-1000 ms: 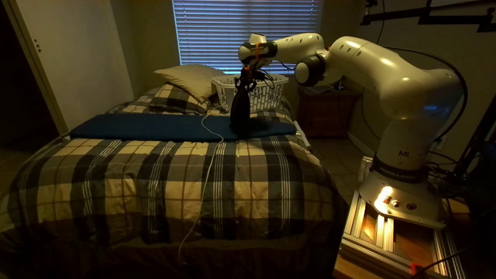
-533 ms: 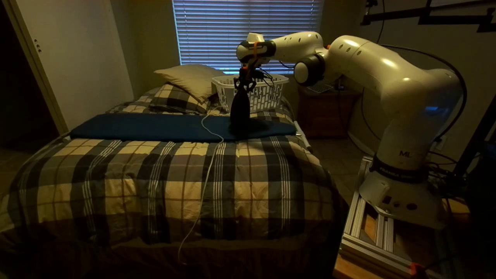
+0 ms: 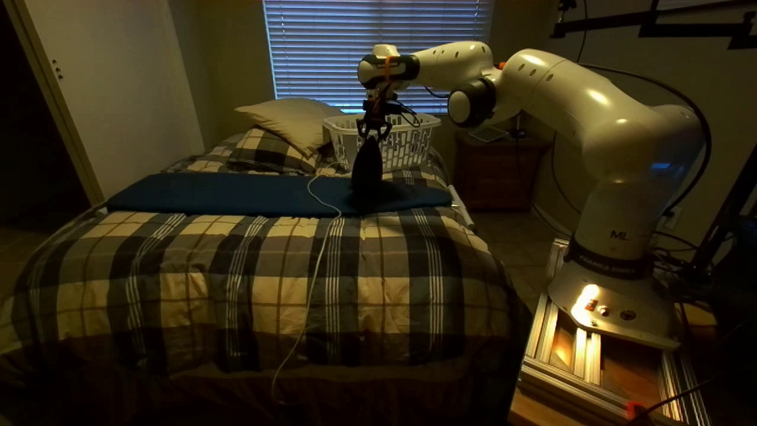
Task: Drop the iron
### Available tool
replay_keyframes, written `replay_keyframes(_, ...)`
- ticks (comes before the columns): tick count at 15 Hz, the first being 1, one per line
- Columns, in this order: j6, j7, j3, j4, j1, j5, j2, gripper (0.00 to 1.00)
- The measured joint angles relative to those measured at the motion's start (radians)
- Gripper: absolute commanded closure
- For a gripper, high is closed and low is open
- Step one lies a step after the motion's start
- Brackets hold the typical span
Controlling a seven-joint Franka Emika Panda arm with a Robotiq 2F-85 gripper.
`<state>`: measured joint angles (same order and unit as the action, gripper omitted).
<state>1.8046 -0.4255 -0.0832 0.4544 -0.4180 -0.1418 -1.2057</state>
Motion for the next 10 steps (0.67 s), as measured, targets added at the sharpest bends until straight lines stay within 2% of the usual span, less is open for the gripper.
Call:
replay_keyframes(5,-0.028,-0.002,-0.003,0.0,0.004,0.0,0.001,0.77)
replay_keyframes(10,-0.122,-0.003,-0.003,0.0,0.028,0.0,0.008,0.77)
